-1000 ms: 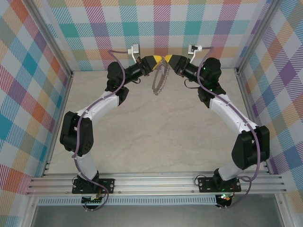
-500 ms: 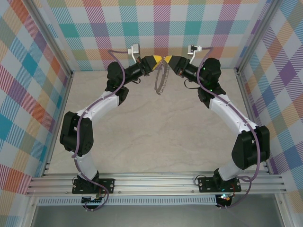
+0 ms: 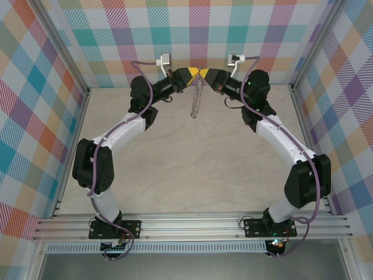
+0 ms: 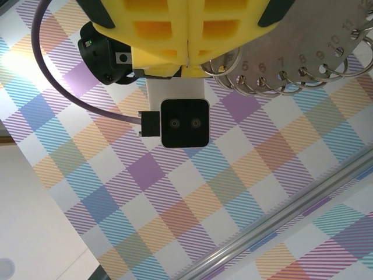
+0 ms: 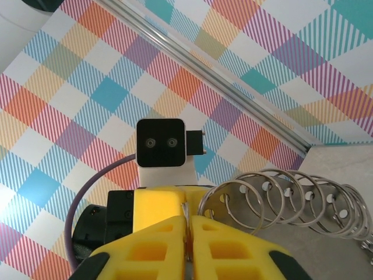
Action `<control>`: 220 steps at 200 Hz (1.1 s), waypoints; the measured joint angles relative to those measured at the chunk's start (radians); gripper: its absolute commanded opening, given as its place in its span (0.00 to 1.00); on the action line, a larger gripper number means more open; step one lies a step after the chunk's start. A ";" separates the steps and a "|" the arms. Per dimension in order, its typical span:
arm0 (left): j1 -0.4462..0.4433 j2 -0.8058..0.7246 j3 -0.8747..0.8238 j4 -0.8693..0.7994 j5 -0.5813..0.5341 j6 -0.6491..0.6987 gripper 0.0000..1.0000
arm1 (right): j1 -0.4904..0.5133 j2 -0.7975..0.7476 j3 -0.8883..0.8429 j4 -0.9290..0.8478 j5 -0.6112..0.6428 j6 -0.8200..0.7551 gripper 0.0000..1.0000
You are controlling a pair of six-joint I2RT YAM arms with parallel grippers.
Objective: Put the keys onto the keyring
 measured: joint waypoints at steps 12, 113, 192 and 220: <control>0.000 0.000 -0.004 0.002 -0.004 0.000 0.00 | 0.000 0.000 0.002 -0.006 0.000 0.001 0.00; 0.018 -0.089 -0.011 -0.283 0.023 0.245 0.52 | -0.086 0.034 0.047 -0.151 -0.130 -0.068 0.00; 0.074 -0.055 0.183 -0.619 0.183 0.495 0.44 | -0.143 0.183 0.253 -0.230 -0.426 -0.104 0.00; 0.074 -0.010 0.221 -0.661 0.216 0.512 0.34 | -0.143 0.209 0.272 -0.237 -0.469 -0.096 0.00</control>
